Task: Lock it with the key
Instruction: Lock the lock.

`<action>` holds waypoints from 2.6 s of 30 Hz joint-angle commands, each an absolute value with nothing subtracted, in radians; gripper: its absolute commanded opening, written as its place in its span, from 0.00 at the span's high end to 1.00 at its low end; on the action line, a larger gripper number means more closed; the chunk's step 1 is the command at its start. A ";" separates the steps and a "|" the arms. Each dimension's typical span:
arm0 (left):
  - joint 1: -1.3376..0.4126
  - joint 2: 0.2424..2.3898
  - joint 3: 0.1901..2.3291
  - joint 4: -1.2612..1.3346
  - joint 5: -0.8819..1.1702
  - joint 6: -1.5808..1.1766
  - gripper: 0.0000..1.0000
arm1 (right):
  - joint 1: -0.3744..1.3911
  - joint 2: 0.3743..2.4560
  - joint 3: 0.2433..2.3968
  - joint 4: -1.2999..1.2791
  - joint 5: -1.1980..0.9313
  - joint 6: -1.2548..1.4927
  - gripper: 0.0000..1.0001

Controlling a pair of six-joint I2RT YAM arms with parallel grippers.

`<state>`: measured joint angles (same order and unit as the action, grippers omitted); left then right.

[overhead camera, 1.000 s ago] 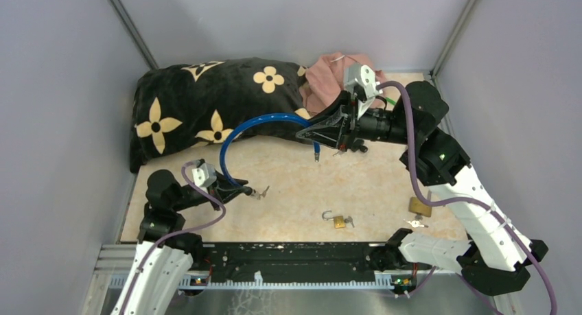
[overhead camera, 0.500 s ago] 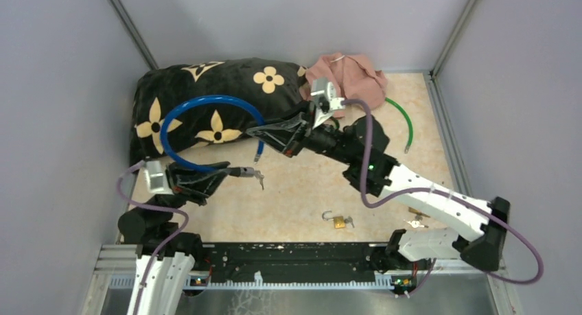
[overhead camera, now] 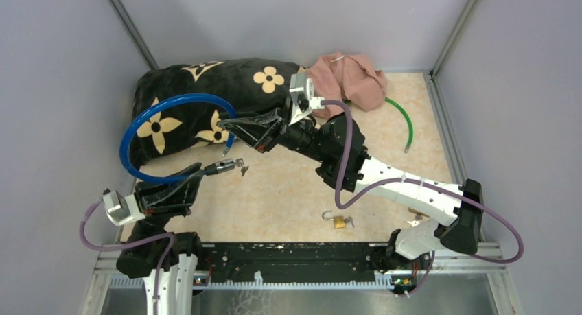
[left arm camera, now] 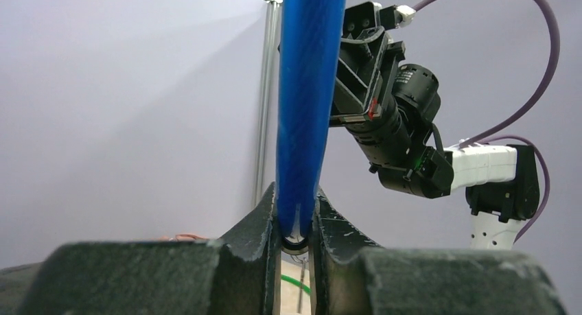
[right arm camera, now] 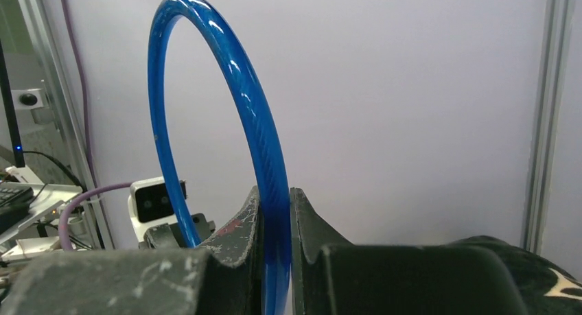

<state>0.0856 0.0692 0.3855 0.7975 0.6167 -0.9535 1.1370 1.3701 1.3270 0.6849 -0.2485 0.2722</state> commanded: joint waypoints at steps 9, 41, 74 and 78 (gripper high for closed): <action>0.107 0.052 0.371 0.870 0.551 -0.997 1.00 | 1.154 1.416 1.428 0.657 -0.273 0.308 1.00; 0.117 0.046 0.405 0.919 0.447 -0.988 1.00 | 1.170 1.585 1.427 0.657 -0.438 0.403 1.00; 0.114 0.021 0.365 0.844 0.508 -1.002 1.00 | 1.160 1.329 1.458 0.263 -0.365 0.027 0.27; 0.114 0.022 0.371 0.839 0.511 -1.003 1.00 | 1.160 1.386 1.524 0.224 -0.434 0.042 0.34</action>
